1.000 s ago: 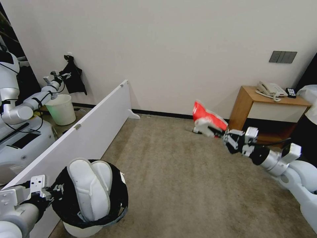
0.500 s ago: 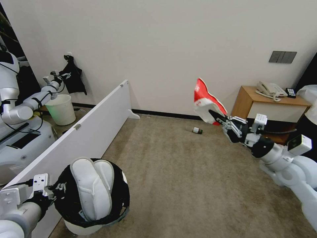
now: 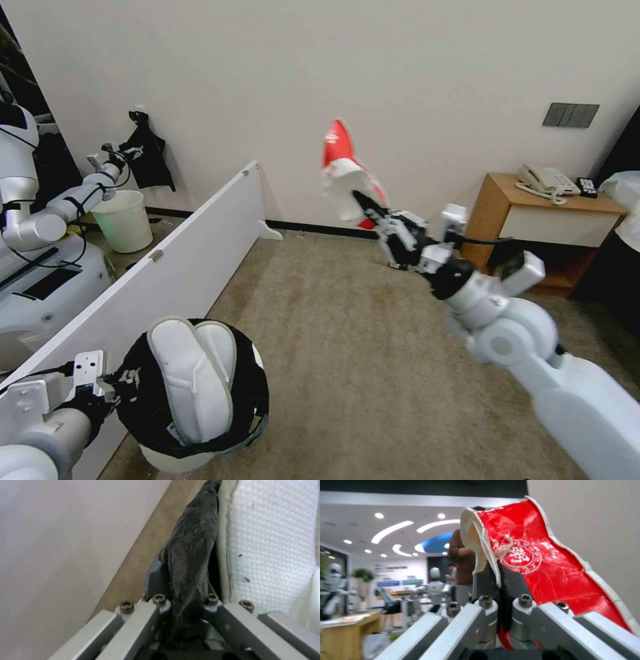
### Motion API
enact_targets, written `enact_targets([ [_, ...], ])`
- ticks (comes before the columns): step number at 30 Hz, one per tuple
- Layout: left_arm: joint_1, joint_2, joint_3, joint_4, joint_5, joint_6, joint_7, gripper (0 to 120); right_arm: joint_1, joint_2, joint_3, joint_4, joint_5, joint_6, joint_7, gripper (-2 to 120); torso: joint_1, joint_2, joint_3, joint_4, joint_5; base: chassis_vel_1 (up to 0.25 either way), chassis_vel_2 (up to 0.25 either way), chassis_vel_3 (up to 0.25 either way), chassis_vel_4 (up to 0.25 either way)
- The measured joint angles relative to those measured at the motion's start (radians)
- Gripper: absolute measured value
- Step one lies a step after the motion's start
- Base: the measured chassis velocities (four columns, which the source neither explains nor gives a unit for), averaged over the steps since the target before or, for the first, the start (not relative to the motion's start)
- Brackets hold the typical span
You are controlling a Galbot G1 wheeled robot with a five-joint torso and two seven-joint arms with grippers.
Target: Pick up the trash bin, then pick up the garbage from the floor and place it into the trash bin.
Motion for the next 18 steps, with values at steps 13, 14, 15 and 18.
enact_targets([
  [13,-0.050,0.032,0.029,0.019,-0.030,0.000,-0.020,4,0.139,0.089,-0.271,-0.026,0.141,0.001,-0.087,0,0.000,0.000,0.000,-0.0001,-0.0001,0.000,0.000,0.000,0.000],
  [14,-0.048,0.034,0.025,0.021,-0.032,0.000,-0.019,4,0.145,0.095,-0.291,-0.023,0.154,0.002,-0.098,0,0.000,0.000,0.000,-0.0006,0.0000,0.000,0.000,0.000,0.000],
  [15,-0.048,0.034,0.025,0.021,-0.032,0.000,-0.019,4,0.145,0.095,-0.291,-0.023,0.154,0.002,-0.098,0,0.000,0.000,0.000,-0.0006,0.0000,0.000,0.000,0.000,0.000],
  [18,-0.045,0.034,0.023,0.022,-0.034,0.000,-0.016,4,0.151,0.102,-0.312,-0.019,0.166,0.003,-0.112,0,0.000,0.000,0.000,-0.0006,0.0001,0.000,0.000,0.000,0.000],
])
